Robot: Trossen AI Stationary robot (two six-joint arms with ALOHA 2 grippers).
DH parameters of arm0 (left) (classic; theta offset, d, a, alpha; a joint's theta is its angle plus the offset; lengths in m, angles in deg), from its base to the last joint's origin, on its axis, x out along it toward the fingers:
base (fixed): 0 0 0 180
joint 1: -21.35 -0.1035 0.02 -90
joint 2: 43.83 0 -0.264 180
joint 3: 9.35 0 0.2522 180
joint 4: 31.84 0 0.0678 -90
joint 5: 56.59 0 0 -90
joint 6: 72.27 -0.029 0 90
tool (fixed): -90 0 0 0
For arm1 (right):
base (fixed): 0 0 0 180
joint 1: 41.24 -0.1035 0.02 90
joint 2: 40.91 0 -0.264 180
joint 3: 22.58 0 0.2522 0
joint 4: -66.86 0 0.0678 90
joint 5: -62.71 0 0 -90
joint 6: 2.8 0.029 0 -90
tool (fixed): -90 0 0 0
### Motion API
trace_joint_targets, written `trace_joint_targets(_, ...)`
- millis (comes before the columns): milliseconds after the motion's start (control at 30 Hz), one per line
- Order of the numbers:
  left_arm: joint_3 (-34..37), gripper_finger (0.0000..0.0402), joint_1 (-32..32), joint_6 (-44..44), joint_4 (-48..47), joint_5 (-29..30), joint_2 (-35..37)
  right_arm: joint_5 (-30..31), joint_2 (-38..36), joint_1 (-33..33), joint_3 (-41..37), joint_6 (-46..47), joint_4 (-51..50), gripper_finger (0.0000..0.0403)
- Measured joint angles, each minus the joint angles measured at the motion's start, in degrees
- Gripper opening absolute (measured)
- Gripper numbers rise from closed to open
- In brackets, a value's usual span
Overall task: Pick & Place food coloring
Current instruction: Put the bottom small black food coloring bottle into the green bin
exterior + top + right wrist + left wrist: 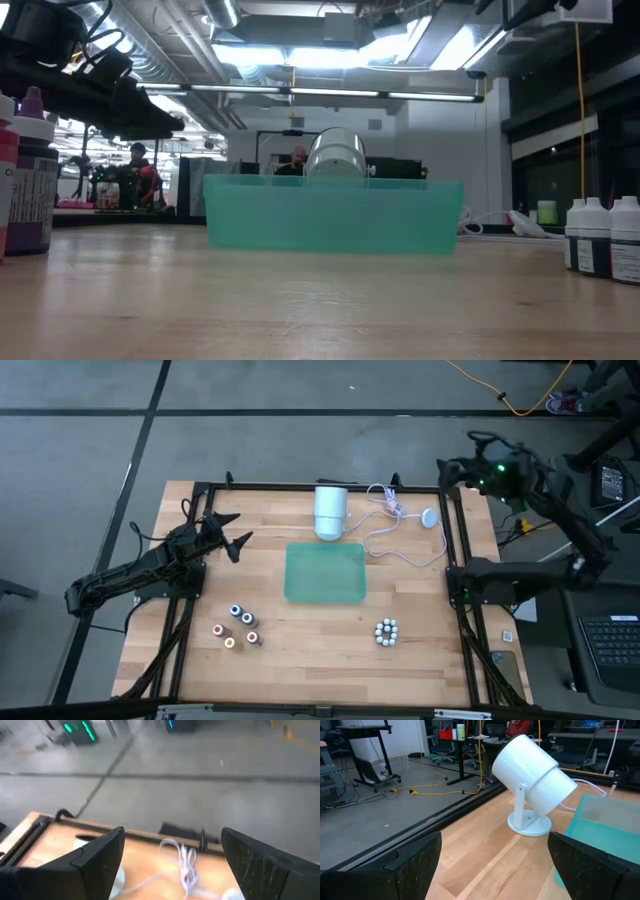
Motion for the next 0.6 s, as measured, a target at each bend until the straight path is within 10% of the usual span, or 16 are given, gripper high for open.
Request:
trace_joint_targets(333,0.0,0.0361,-0.01,0.0,0.0,0.0,0.0,-3.54,12.68,-4.07,15.58,16.0,-24.68,0.0333)
trace_joint_targets(600,-0.02,0.0361,0.01,0.0,0.0,0.0,-0.01,-7.72,15.13,-9.74,15.81,19.01,-26.24,0.0333)
